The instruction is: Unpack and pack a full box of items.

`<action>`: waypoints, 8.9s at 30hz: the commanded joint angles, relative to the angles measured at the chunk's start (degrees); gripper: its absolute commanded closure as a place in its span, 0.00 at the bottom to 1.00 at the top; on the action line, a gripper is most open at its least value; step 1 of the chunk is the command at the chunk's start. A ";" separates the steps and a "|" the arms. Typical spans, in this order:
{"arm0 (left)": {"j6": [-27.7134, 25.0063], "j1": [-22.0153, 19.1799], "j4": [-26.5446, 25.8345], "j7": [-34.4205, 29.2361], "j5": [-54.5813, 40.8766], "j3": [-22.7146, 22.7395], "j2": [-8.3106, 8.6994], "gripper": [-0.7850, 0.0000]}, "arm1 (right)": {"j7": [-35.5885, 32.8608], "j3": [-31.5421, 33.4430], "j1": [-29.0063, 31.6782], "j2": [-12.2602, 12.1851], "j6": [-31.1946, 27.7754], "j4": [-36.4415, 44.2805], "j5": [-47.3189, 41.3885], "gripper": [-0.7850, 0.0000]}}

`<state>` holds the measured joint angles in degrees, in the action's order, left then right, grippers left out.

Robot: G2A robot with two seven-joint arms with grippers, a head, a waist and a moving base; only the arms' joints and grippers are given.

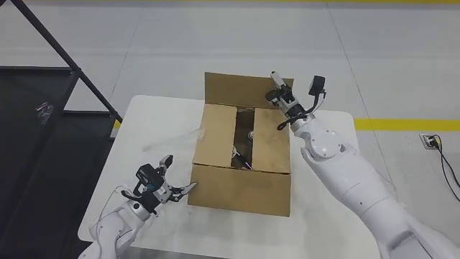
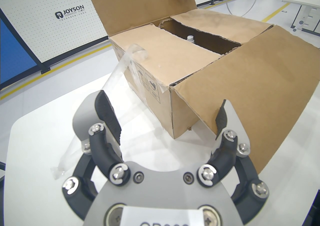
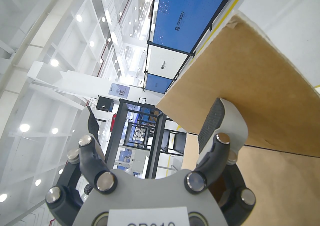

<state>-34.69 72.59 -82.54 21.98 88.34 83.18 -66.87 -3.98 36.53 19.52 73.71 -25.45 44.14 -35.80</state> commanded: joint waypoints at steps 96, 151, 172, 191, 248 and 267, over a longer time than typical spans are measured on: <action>10.98 0.76 -6.44 -2.72 -10.07 -0.47 0.01 0.00 | -21.59 8.18 -4.68 19.81 7.19 -11.45 -0.89 0.00; 11.55 2.49 -4.48 2.53 -17.04 5.19 0.18 0.00 | -30.31 15.72 -7.68 22.47 0.41 -22.98 6.52 0.00; 14.01 5.51 -6.99 5.48 -16.74 7.67 0.31 0.00 | -29.15 15.81 -1.78 22.62 7.32 -13.34 8.05 0.00; 13.77 8.30 -6.31 7.12 -20.00 11.78 0.48 0.00 | -22.58 8.57 -2.41 29.90 4.86 -20.30 12.46 0.00; 0.75 -10.76 -13.12 -25.37 -28.32 -15.46 -1.91 0.00 | -20.98 48.85 24.66 10.08 -11.94 18.22 21.78 0.00; 3.27 -17.45 -9.62 -28.81 -30.90 -21.81 -3.55 0.00 | -22.03 50.17 26.44 9.55 -10.59 23.89 19.24 0.00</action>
<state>-31.66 56.58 -93.29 -5.90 58.33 62.69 -70.10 -25.77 86.11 45.65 83.43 -35.89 67.41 -16.44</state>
